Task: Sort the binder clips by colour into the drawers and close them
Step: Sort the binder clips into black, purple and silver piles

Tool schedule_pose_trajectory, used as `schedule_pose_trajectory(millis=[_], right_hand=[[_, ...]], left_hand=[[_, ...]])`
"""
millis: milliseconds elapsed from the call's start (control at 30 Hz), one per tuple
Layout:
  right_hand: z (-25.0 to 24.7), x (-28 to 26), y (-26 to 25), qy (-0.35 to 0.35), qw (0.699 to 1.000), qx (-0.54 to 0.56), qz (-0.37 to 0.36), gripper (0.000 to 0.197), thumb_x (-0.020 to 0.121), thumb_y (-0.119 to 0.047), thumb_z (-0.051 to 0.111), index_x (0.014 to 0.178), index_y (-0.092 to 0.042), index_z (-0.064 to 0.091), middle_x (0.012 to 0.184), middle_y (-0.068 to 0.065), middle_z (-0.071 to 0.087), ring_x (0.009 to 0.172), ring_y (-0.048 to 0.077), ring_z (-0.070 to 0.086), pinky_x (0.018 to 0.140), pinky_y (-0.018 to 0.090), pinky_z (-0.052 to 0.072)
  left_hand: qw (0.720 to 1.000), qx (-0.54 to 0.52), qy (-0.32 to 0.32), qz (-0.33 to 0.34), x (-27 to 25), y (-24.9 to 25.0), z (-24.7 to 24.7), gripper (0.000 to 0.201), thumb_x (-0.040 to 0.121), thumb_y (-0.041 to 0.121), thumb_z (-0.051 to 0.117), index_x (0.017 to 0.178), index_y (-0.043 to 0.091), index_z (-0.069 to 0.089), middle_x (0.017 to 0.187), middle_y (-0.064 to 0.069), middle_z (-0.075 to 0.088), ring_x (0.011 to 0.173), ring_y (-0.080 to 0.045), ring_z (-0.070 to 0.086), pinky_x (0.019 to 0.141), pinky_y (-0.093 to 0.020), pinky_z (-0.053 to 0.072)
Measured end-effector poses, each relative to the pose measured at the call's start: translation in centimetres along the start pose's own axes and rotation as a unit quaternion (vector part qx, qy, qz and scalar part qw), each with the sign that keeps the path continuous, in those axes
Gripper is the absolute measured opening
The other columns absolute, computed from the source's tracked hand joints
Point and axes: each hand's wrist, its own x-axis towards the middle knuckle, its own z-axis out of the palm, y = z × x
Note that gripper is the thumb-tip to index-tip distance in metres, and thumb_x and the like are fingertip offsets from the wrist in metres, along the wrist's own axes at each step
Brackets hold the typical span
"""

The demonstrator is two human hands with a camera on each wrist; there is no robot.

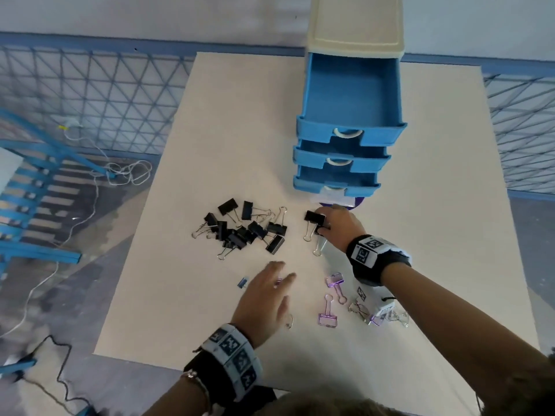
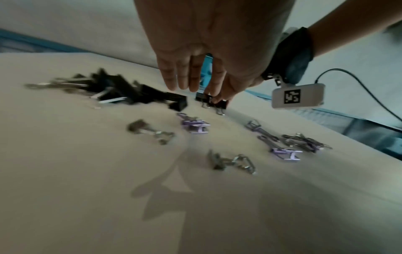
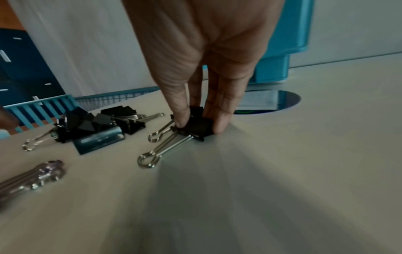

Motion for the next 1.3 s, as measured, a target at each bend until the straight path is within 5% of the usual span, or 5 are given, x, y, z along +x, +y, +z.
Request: schedule_pose_trajectory(millis=[333,700,867,1067,1300], right_hand=[[2.9,0.2,-3.5,-0.012,0.997,0.041,-0.059,0.047,0.086,-0.014,0.056,0.131,-0.013,0.043,0.116,0.019,0.051,0.102,0.036,0.055,0.089,0.038,0.046],[7.0,-13.0,4.9,-0.024,0.941,-0.271,-0.202,0.068,0.078,-0.067,0.028,0.135,-0.032,0.036,0.14,0.016,0.047,0.126,0.034,0.049,0.091,0.054,0.047],[8.6,-15.1,7.2,-0.029,0.93,-0.297,-0.215,0.066,0.075,-0.063,0.049,0.133,-0.035,0.038,0.145,0.015,0.04,0.134,0.035,0.029,0.094,0.052,0.045],[8.4,-16.2,8.4,-0.008,0.94,-0.254,-0.228,0.064,0.066,-0.041,0.075,0.124,-0.032,0.049,0.139,0.016,0.048,0.125,0.035,0.049,0.092,0.047,0.049],[8.5,-17.4,10.3,0.065,0.939,-0.248,-0.229,0.049,0.085,-0.031,0.037,0.134,-0.028,0.039,0.141,0.02,0.045,0.127,0.034,0.046,0.098,0.044,0.046]], left_hand=[[0.984,-0.013,0.042,-0.172,-5.2,-5.2,-0.9,0.049,0.08,0.003,0.058,0.125,0.016,0.046,0.128,-0.013,0.049,0.11,-0.03,0.053,0.067,-0.036,0.055],[0.997,0.016,0.008,-0.078,-2.9,-3.2,1.0,0.043,0.079,0.012,0.055,0.122,0.018,0.047,0.119,-0.016,0.056,0.102,-0.03,0.059,0.065,-0.037,0.056],[0.997,0.009,0.011,-0.08,-1.4,-1.7,2.2,0.047,0.07,-0.001,0.07,0.113,0.012,0.057,0.099,-0.017,0.06,0.084,-0.036,0.06,0.054,-0.037,0.053],[0.998,0.042,0.004,-0.044,-0.5,0.1,3.0,0.045,0.059,-0.003,0.078,0.09,0.018,0.053,0.077,-0.011,0.062,0.061,-0.031,0.06,0.047,-0.035,0.051],[0.998,0.016,0.057,-0.003,-0.5,4.5,3.2,0.023,0.077,0.024,0.046,0.101,0.022,0.047,0.085,-0.005,0.064,0.068,-0.023,0.061,0.057,-0.028,0.048]])
